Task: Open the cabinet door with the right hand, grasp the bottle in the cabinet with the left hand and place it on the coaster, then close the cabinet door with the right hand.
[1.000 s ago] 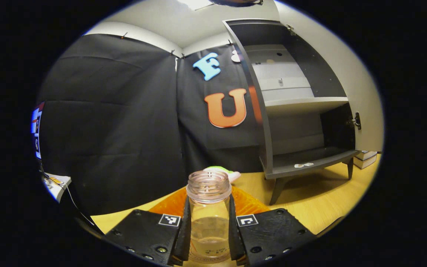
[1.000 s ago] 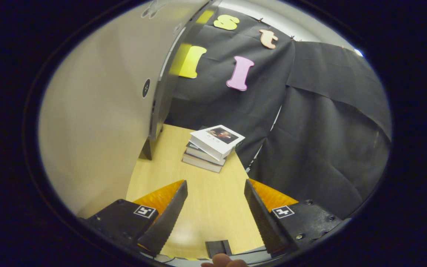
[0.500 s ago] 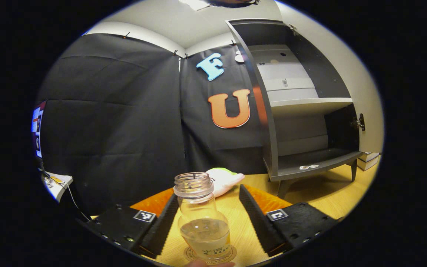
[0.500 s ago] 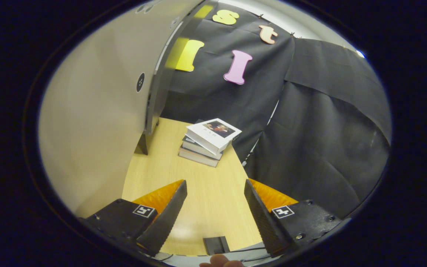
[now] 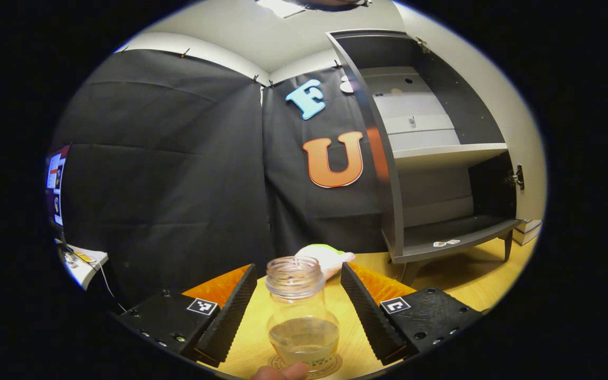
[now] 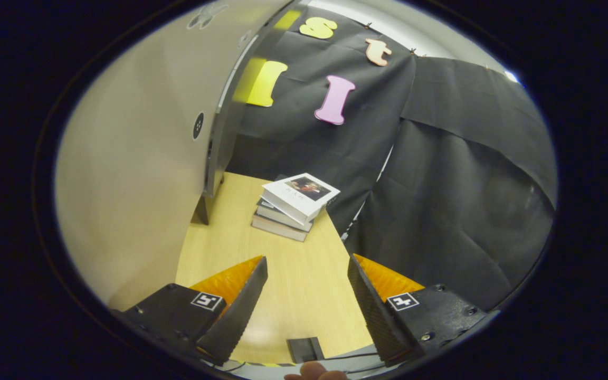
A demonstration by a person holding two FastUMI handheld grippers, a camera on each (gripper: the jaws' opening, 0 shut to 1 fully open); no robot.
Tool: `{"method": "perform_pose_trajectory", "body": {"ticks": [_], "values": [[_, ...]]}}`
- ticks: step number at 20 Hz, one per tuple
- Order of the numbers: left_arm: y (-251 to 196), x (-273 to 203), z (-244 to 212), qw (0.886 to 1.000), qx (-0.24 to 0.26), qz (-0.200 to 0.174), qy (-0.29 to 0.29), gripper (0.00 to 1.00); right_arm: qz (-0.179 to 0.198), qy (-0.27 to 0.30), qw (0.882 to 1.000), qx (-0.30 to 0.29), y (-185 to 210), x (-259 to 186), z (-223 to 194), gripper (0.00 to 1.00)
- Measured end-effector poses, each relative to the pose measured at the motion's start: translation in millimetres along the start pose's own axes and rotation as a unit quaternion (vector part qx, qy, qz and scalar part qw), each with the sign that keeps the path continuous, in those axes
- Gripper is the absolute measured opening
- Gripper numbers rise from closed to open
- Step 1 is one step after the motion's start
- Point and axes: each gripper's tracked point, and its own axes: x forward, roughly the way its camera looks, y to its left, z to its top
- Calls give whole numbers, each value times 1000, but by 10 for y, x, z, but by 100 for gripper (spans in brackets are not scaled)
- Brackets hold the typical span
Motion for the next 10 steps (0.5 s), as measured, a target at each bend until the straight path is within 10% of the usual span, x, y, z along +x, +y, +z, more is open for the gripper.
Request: {"method": "perform_pose_trajectory", "body": {"ticks": [10], "values": [[37,-4,1730,995,-5,-31,-96,96,-6,7,994,105,-334,-184,235,100]]}}
